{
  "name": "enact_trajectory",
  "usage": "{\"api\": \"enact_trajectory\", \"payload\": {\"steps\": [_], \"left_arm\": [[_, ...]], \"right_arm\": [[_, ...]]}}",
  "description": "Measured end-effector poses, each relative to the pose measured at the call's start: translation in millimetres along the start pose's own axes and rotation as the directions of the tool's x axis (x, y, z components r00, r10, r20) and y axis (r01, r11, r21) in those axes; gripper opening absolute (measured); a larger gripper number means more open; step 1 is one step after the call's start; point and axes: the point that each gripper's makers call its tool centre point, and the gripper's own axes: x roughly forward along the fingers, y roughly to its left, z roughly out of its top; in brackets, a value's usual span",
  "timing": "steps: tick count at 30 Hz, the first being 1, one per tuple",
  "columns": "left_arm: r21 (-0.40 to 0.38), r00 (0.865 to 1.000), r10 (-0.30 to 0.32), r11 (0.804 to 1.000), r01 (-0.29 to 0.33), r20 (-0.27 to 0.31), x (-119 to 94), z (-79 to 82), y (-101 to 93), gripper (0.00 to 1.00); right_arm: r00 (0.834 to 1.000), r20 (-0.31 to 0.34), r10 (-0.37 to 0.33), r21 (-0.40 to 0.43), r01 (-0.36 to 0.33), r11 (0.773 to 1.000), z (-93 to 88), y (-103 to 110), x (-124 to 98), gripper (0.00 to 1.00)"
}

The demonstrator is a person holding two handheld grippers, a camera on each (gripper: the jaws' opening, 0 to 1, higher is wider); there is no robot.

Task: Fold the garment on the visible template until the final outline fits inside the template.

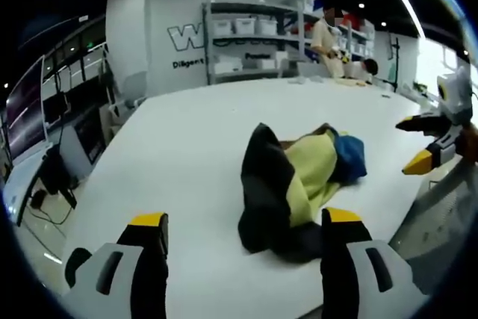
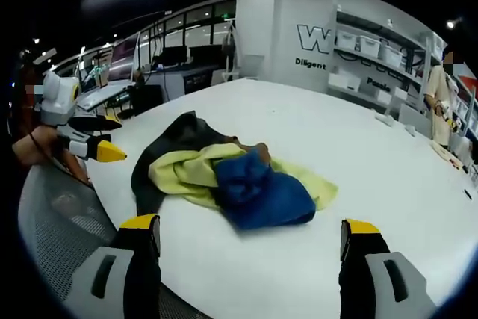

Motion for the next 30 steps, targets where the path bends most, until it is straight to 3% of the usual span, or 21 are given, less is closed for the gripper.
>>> {"api": "enact_trajectory", "payload": {"steps": [4,7,11,22,27,30], "left_arm": [[-0.034,0.999,-0.032,0.999,0.033,0.038,0,6.5,-5.3,0.82],[-0.002,0.999,-0.034,0.999,0.034,-0.002,1,0.6,-5.9,0.8],[-0.032,0.999,-0.046,0.998,0.047,0.019,2,4.6,-6.2,0.8],[-0.017,0.999,-0.046,0.999,0.046,-0.004,2,0.5,-8.0,0.78],[-0.002,0.999,-0.049,0.999,0.049,-0.012,0,0.6,-9.9,0.77],[0.009,0.998,-0.054,0.998,0.055,-0.01,0,4.0,-10.2,0.77]], "right_arm": [[1.0,0.006,-0.002,0.008,0.002,1.0,0.7,-2,0,0.99],[1.0,0.02,-0.006,0.018,0.005,1.0,3.0,-4,-1,0.98],[1.0,0.027,-0.012,0.031,0.012,0.999,3.6,-6,-2,0.97],[1.0,0.025,-0.006,0.029,0.006,1.0,3.6,-4,-2,0.97],[0.999,0.023,0.029,0.031,-0.029,0.999,4.3,4,-2,0.97],[0.996,0.065,0.066,0.098,-0.072,0.993,12.8,8,-3,0.97]]}}
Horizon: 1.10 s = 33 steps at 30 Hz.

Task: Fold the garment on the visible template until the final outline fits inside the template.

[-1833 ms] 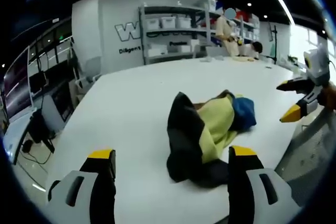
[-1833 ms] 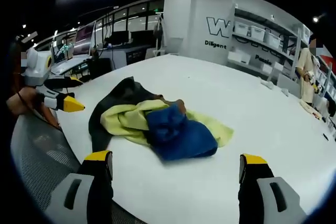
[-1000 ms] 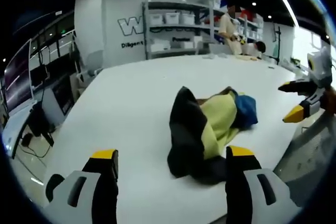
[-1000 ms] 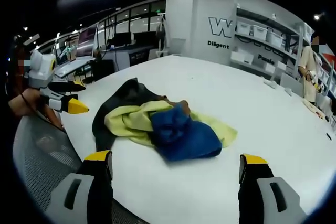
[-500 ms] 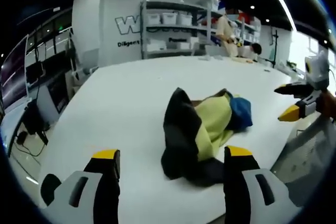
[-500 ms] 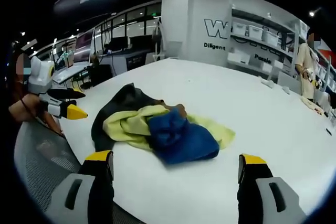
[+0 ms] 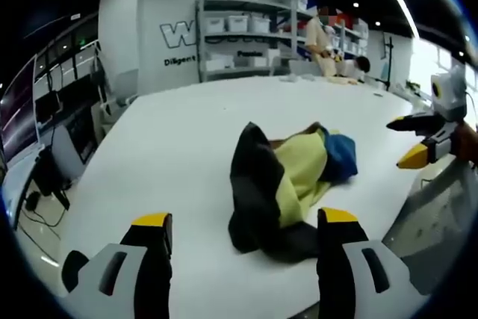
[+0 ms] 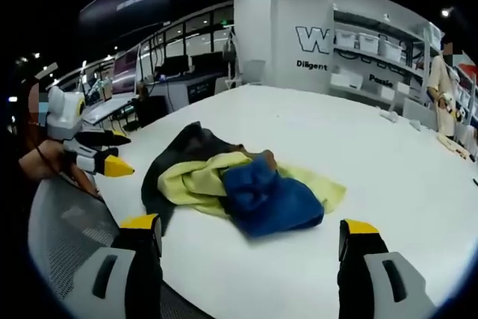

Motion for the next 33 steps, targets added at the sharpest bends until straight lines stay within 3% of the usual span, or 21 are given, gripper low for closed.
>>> {"api": "enact_trajectory", "payload": {"steps": [7,12,15,17,20,25,33], "left_arm": [[0.034,1.0,-0.019,0.999,0.019,0.007,5,15.1,3.6,0.74],[0.05,0.999,-0.044,0.998,0.043,0.02,14,29.8,5.7,0.71],[0.063,0.996,-0.073,0.996,0.069,0.053,19,44.6,3.7,0.71],[0.029,0.994,-0.09,0.996,0.089,0.059,21,51.0,1.1,0.7],[0.046,0.99,-0.125,0.991,0.122,0.07,29,60.5,-4.2,0.67],[0.045,0.986,-0.155,0.987,0.152,0.062,42,66.0,-6.4,0.61],[0.067,0.977,-0.206,0.977,0.203,0.044,66,68.9,-5.5,0.44]], "right_arm": [[0.999,0.006,0.047,0.0,-0.047,0.999,9.2,4,4,0.94],[0.997,0.035,0.066,0.0,-0.067,0.998,28.6,0,12,0.89],[0.997,0.049,0.063,-0.022,-0.062,0.998,41.2,-5,18,0.82],[0.997,0.067,0.033,-0.08,-0.027,0.996,51.0,-14,21,0.77],[0.997,0.061,0.039,-0.075,-0.035,0.997,56.5,-18,28,0.76],[0.997,0.062,0.056,-0.068,-0.052,0.996,60.4,-24,43,0.66],[0.994,0.011,0.111,-0.028,-0.111,0.993,53.4,-23,70,0.63]]}}
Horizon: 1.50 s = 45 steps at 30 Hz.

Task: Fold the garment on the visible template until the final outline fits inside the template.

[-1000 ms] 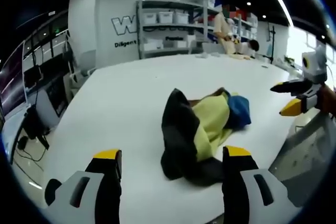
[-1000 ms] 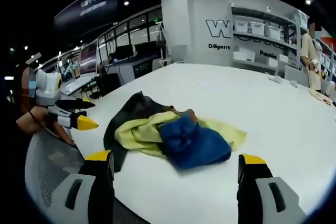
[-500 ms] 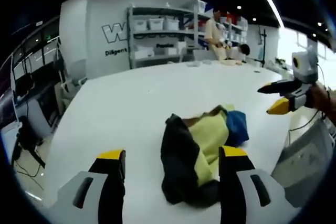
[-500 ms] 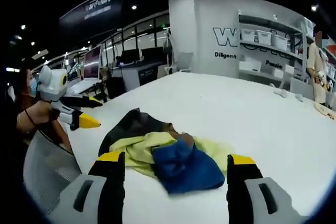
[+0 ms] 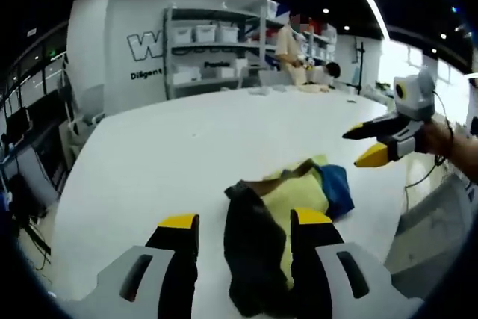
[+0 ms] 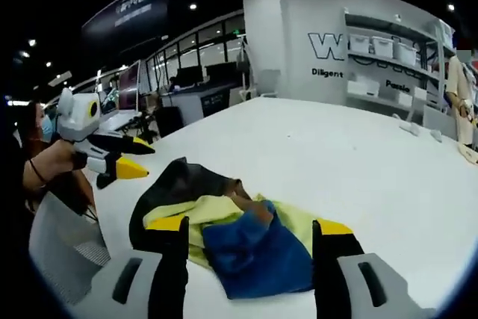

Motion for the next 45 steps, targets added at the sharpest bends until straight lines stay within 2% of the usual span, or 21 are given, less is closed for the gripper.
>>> {"api": "enact_trajectory", "payload": {"steps": [3,6,9,12,17,21,25,32,39,45], "left_arm": [[-0.008,1.0,-0.015,1.0,0.015,-0.004,9,-0.6,3.5,0.45],[-0.026,1.0,-0.001,1.0,0.0,-0.019,19,-4.5,10.6,0.49],[-0.058,0.999,-0.034,0.998,0.031,-0.041,27,-9.1,9.7,0.46],[-0.073,0.997,-0.053,0.996,0.049,-0.061,36,-12.7,7.5,0.47],[-0.095,0.99,-0.086,0.993,0.076,-0.107,46,-23.0,3.9,0.37],[-0.097,0.986,-0.105,0.991,0.092,-0.133,50,-31.4,1.7,0.29],[-0.102,0.984,-0.111,0.99,0.097,-0.142,52,-37.0,0.6,0.2],[-0.057,0.985,-0.085,0.995,0.077,-0.151,51,-44.8,5.2,0.04],[-0.053,0.988,-0.061,0.997,0.054,-0.142,41,-45.3,11.6,0.02],[-0.058,0.992,-0.032,0.998,0.024,-0.125,27,-41.7,21.3,0.02]], "right_arm": [[1.0,-0.026,0.014,0.023,-0.013,1.0,-7.1,0,11,0.63],[0.999,-0.053,0.006,0.029,-0.004,1.0,-14.9,-3,20,0.62],[0.997,-0.074,0.014,0.056,-0.01,0.998,-22.8,-7,27,0.6],[0.995,-0.096,0.021,0.072,-0.014,0.997,-30.8,-8,34,0.57],[0.993,-0.108,0.053,0.111,-0.041,0.993,-38.2,-4,39,0.46],[0.993,-0.094,0.071,0.171,-0.054,0.984,-42.9,-3,43,0.37],[0.991,-0.119,0.063,0.187,-0.04,0.982,-52.6,-5,47,0.29],[0.992,-0.114,0.06,0.215,-0.034,0.976,-52.2,-8,48,0.14],[0.99,-0.116,0.076,0.281,-0.041,0.959,-55.7,-6,52,0.0],[0.992,-0.111,0.056,0.26,-0.025,0.965,-50.2,-10,45,0.0]]}}
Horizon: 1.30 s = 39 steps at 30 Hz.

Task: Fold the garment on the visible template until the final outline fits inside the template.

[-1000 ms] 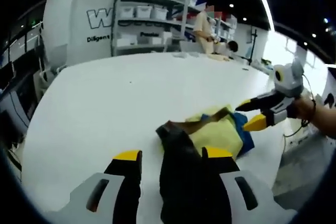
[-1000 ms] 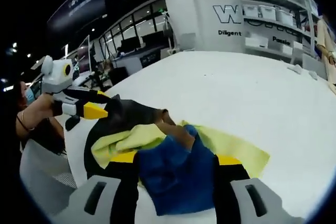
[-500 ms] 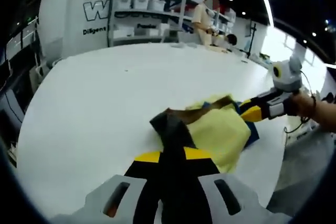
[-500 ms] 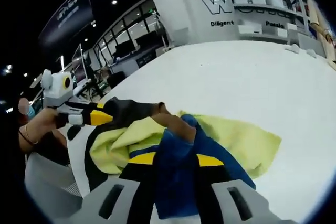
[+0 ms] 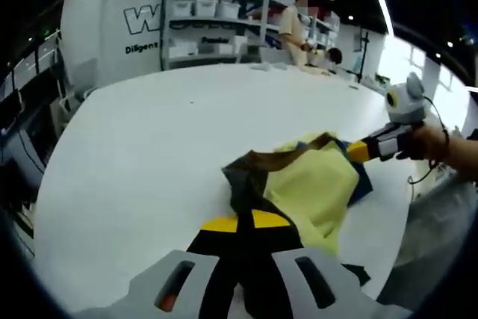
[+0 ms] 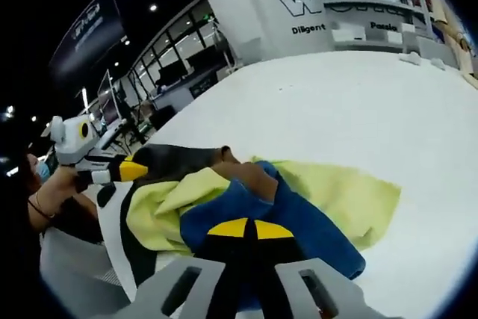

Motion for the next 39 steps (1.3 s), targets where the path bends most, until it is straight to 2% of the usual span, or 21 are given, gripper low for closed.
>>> {"api": "enact_trajectory", "payload": {"steps": [8,9,13,21,29,31,39], "left_arm": [[0.001,0.999,0.031,1.0,-0.031,0.028,-20,8.5,9.7,0.02],[0.003,0.999,0.033,0.999,-0.033,0.031,-22,9.7,10.2,0.02],[0.01,0.998,0.047,0.999,-0.047,0.048,-29,14.3,13.3,0.02],[0.02,0.995,0.059,0.998,-0.061,0.083,-42,29.8,19.2,0.02],[0.024,0.988,0.039,0.999,-0.043,0.151,-60,63.1,25.3,0.02],[0.049,0.985,0.031,0.998,-0.04,0.169,-63,72.0,26.5,0.02],[0.057,0.978,0.049,0.996,-0.062,0.204,-65,95.6,43.7,0.02]], "right_arm": [[0.998,0.055,0.002,-0.042,0.001,0.999,21.6,6,-16,0.0],[0.997,0.082,-0.004,-0.049,0.008,0.999,29.3,7,-21,0.0],[0.995,0.098,-0.008,-0.071,0.015,0.997,37.5,11,-30,0.0],[0.99,0.141,-0.011,-0.14,0.031,0.99,66.5,16,-44,0.0],[0.973,0.23,-0.013,-0.186,0.057,0.981,114.7,19,-65,0.0],[0.971,0.239,-0.016,-0.197,0.064,0.978,123.5,18,-67,0.0],[0.968,0.25,-0.027,-0.241,0.09,0.966,157.4,10,-63,0.0]]}}
